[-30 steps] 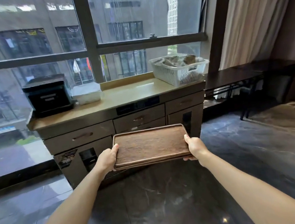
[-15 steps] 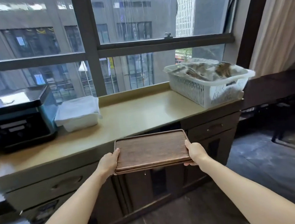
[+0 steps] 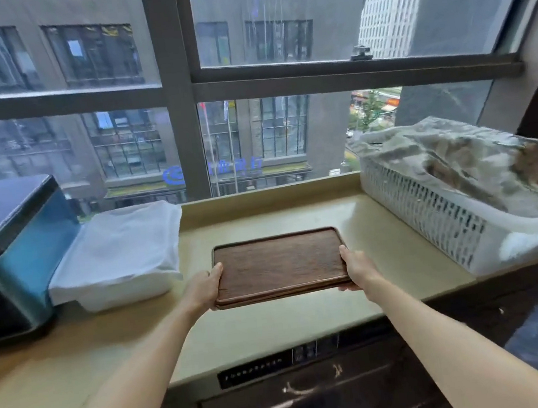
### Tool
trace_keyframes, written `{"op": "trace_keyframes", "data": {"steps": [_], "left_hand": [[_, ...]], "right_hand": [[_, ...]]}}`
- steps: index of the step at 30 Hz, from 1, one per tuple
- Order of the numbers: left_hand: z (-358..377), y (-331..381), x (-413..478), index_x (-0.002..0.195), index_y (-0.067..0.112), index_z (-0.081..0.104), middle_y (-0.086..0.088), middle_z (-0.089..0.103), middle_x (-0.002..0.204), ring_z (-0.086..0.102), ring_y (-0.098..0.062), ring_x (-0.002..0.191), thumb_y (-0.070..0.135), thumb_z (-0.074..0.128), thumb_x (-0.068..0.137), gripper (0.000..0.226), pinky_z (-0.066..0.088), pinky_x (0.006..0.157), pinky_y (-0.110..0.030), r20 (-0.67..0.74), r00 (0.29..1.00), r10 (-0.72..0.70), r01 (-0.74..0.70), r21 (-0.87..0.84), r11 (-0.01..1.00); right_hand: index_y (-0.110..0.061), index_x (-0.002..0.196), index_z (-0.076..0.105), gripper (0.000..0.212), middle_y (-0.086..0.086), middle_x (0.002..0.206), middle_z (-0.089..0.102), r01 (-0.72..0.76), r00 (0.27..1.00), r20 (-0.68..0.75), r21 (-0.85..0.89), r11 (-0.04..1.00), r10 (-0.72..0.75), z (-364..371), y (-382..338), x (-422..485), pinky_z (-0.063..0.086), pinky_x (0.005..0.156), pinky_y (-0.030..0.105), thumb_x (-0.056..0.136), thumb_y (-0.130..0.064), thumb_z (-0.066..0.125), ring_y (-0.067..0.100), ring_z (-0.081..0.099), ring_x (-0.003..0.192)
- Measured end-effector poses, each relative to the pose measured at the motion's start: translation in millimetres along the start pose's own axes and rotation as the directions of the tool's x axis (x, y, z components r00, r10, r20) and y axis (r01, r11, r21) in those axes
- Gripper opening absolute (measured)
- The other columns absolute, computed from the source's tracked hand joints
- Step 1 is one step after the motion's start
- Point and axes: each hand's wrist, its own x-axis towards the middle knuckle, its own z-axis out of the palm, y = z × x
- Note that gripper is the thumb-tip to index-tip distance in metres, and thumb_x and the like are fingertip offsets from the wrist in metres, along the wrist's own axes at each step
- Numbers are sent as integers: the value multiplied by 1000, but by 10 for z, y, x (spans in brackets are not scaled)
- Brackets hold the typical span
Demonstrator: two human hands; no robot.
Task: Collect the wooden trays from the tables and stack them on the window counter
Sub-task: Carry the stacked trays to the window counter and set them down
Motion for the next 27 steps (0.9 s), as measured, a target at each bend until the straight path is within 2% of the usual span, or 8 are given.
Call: {"op": "trace_keyframes", "data": {"steps": [7, 11, 17, 18, 20, 22, 25, 27], "left_hand": [[175, 222, 1197, 90, -1, 58, -9, 52, 60, 48, -21, 48, 38, 29, 97, 49, 35, 50, -29, -94, 992, -86, 93, 73, 993], [244, 249, 1770, 94, -3, 59, -17, 58, 77, 52, -27, 63, 39, 27, 97, 53, 37, 62, -34, -133, 983, -126, 140, 104, 985], [232, 194, 2436, 78, 4, 59, -8, 55, 66, 54, -23, 60, 40, 25, 96, 53, 37, 53, -30, -151, 978, -147, 174, 183, 968], [232, 180, 2529, 73, 7, 57, -9, 55, 68, 54, -25, 62, 40, 25, 96, 52, 37, 54, -31, -146, 978, -147, 174, 199, 964], [225, 163, 2683, 65, 13, 51, -11, 57, 71, 54, -29, 67, 39, 26, 96, 48, 37, 57, -32, -135, 980, -144, 170, 205, 964], [223, 162, 2805, 71, 11, 55, -18, 64, 84, 52, -28, 72, 36, 27, 97, 46, 36, 62, -32, -129, 982, -137, 162, 216, 963], [244, 156, 2958, 103, 7, 65, -17, 65, 115, 58, -29, 99, 32, 28, 99, 45, 35, 75, -28, -114, 986, -125, 149, 234, 961], [262, 133, 3058, 114, 8, 63, -16, 62, 124, 55, -31, 114, 32, 27, 99, 45, 34, 79, -28, -103, 987, -125, 146, 231, 962]], "right_hand": [[-4, 94, 53, 40, 19, 94, 59, -2, 993, 117, -76, 997, 11, 357, -324, 1525, 36, 30, 14, 98, -35, 29, 19, 56, 40], [-2, 88, 52, 43, 15, 72, 55, 8, 983, 182, -103, 995, 11, 516, -447, 2136, 34, 30, 15, 97, -35, 28, 10, 52, 24], [-2, 90, 52, 43, 20, 80, 56, 38, 968, 251, -159, 987, 3, 783, -533, 2795, 35, 30, 16, 99, -34, 25, 10, 54, 26], [-2, 89, 52, 43, 20, 80, 56, 41, 968, 251, -166, 985, 2, 824, -543, 2858, 39, 33, 17, 99, -34, 25, 12, 59, 33], [-4, 88, 52, 43, 17, 86, 55, 62, 973, 230, -199, 978, -15, 909, -545, 2973, 53, 57, 29, 98, -36, 25, 26, 71, 72], [-6, 89, 51, 41, 13, 93, 53, 83, 974, 223, -250, 965, -26, 969, -547, 3075, 53, 84, 41, 99, -36, 24, 34, 61, 96], [-3, 96, 57, 48, 13, 98, 54, 105, 968, 248, -311, 944, -26, 1023, -545, 3196, 43, 78, 31, 100, -32, 20, 29, 55, 95], [2, 111, 61, 54, 19, 111, 61, 109, 971, 237, -339, 935, -28, 1052, -553, 3286, 35, 76, 26, 101, -30, 19, 32, 57, 110]]}}
